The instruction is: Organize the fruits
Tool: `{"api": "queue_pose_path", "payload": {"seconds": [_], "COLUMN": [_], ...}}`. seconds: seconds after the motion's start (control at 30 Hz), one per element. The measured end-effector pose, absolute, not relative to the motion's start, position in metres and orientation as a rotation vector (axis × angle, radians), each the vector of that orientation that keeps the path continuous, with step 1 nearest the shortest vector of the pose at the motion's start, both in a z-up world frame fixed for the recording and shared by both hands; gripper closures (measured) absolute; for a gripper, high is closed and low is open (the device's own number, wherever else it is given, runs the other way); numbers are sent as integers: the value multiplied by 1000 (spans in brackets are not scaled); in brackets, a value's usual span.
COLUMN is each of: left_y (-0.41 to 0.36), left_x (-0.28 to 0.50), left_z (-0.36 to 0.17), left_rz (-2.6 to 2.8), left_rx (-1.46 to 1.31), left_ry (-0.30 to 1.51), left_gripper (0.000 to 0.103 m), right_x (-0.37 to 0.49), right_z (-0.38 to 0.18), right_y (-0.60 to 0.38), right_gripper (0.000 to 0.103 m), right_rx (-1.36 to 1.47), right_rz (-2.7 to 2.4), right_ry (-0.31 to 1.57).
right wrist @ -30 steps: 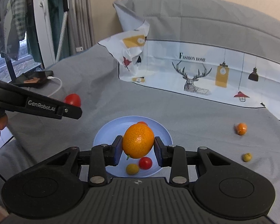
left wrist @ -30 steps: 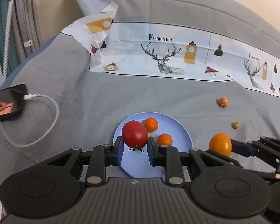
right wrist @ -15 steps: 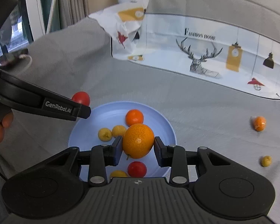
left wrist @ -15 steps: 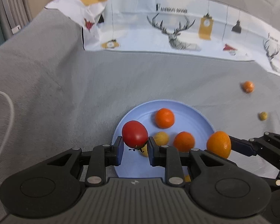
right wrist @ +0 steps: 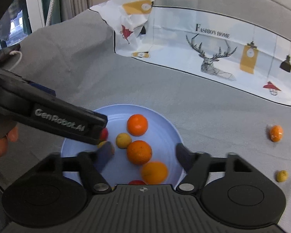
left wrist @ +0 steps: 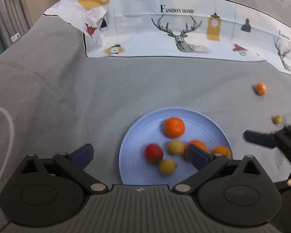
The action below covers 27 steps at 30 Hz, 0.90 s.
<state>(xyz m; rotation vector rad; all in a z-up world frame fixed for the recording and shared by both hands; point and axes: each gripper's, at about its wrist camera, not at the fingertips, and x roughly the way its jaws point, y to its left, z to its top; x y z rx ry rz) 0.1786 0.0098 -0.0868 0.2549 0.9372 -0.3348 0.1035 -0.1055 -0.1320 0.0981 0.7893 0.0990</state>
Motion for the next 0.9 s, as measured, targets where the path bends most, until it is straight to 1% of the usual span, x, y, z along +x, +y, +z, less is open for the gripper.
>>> {"api": "queue_pose_path", "payload": {"seconds": [0.1,0.2,0.4,0.53,0.9], "left_y": [21,35,56,60,68], "left_x": [154,120,62,31,-21], "left_z": [-72,-54,-28,-15,14], "left_rz": [-340,-341,-325,-326,-327], "left_rx": [231,196,140,140,131], "left_ry": [941,933,934,891,801], "left_gripper": [0,0,0,0,0], "right_x": [84,54,-8,-39,-101], "right_z": [-117,-101,-74,-56,-21], "right_y": [-109,-110,-107,-104,-90], "right_gripper": [9,6,4,4,1], "right_rx": [118,142,171,194,153], "right_rz": [81,77,52,13,4], "right_ry": [799,806,791,748,618]}}
